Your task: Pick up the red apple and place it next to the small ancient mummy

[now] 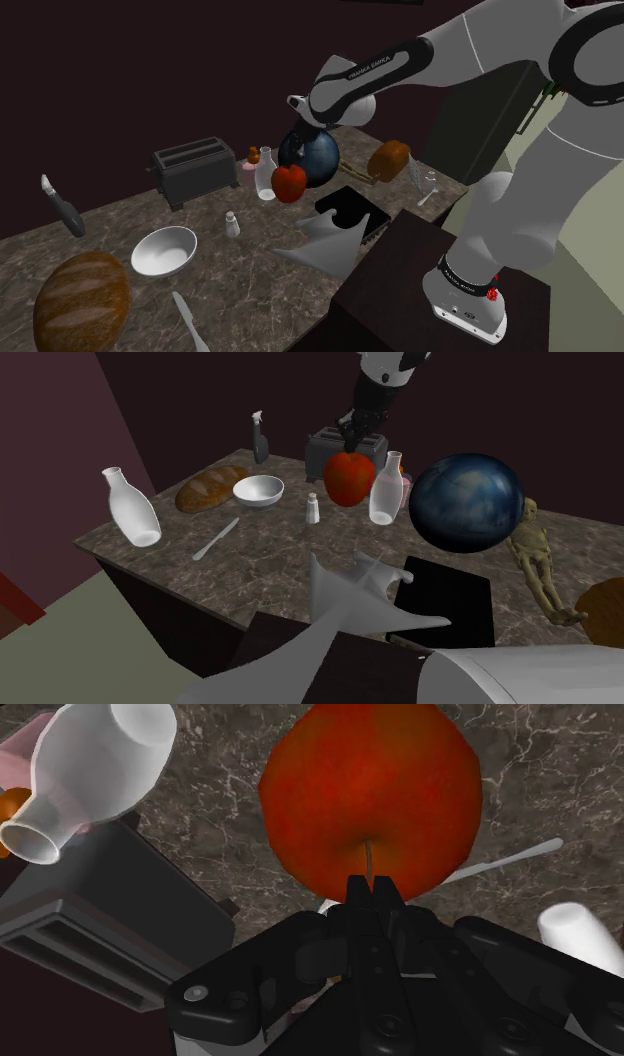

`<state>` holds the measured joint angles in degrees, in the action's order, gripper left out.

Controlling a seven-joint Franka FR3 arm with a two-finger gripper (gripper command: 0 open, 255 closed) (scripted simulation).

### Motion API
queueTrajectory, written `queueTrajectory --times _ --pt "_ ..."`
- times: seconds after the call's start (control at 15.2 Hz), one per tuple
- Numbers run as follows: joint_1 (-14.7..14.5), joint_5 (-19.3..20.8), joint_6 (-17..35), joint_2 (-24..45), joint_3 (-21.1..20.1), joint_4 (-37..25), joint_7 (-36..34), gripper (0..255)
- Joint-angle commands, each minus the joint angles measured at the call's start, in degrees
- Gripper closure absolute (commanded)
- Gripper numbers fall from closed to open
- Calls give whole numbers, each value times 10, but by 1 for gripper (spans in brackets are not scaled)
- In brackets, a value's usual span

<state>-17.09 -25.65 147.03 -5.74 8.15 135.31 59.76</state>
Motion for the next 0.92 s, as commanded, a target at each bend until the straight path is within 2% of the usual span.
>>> queueTrajectory --times 0.0,0.46,0.86 --pt "12 -2 -10 -22 16 20 29 255" --pt "57 4 -50 -71 80 58 125 255" --pt "97 19 -92 -91 140 64 205 255"
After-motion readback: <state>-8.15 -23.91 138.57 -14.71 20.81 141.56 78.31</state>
